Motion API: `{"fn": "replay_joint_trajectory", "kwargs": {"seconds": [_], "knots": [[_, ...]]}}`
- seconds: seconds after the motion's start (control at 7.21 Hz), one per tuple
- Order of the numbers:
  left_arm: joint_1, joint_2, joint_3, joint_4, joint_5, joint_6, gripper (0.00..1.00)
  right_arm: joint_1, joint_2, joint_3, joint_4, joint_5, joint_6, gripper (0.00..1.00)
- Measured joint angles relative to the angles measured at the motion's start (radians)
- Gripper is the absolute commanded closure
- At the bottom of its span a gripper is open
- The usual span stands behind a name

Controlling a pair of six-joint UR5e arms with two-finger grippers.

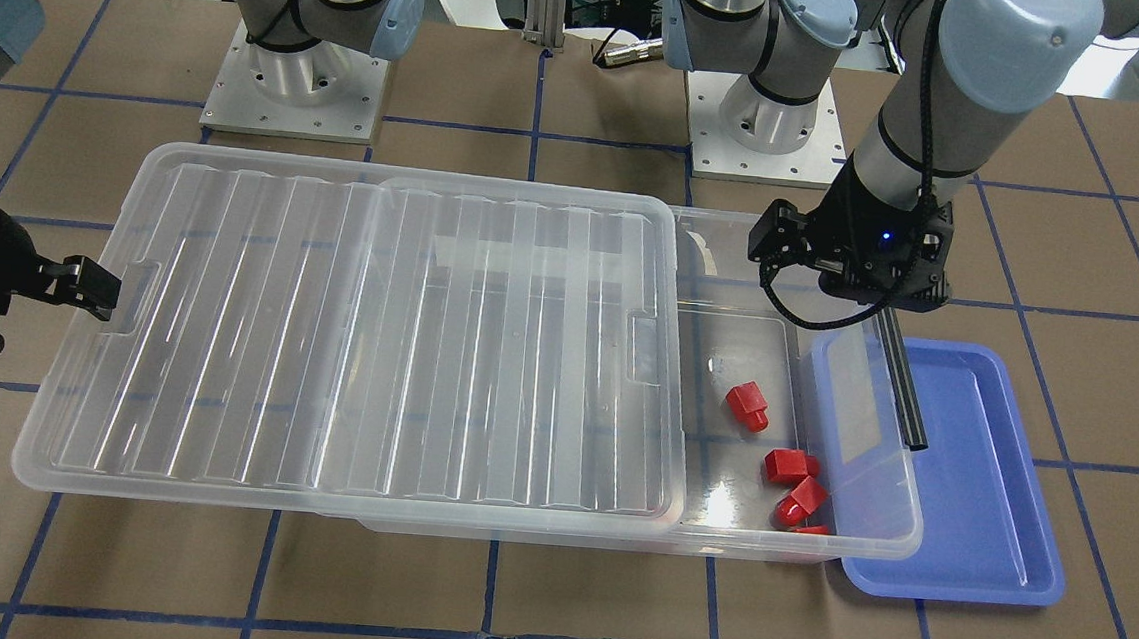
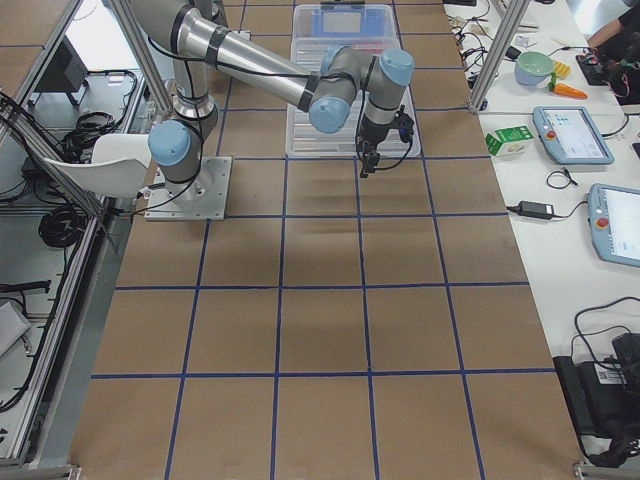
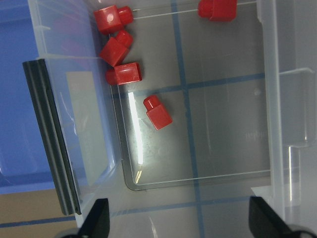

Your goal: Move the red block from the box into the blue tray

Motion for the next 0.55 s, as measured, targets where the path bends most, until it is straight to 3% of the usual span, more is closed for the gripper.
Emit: {"fn": "replay_joint_trajectory", "kwargs": {"seconds": [0.55], "knots": [[0.006, -0.026, -0.147, 0.183, -0.05, -0.109, 0.0, 0.009, -0.059, -0.009, 0.004, 0.026, 0.013, 0.0]]}}
